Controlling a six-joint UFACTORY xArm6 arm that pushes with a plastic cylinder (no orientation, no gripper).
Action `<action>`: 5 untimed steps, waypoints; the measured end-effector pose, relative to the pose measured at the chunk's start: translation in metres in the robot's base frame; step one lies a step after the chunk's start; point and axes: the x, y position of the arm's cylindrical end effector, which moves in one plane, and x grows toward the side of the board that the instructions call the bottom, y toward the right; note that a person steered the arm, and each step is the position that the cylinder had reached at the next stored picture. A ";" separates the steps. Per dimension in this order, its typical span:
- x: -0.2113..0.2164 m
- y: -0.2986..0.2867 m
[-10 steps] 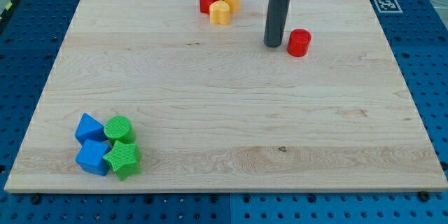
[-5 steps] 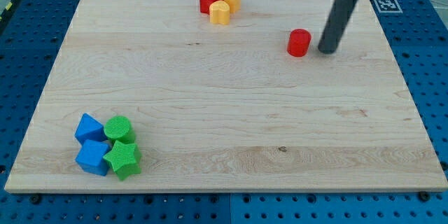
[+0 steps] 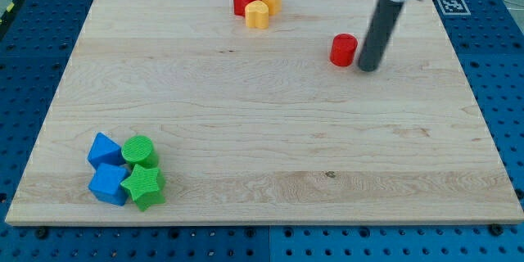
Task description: Move the red circle right to the yellow heart
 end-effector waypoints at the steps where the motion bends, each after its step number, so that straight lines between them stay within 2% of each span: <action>1: -0.040 -0.038; 2: -0.058 -0.050; 4: -0.032 -0.049; 5: -0.055 -0.050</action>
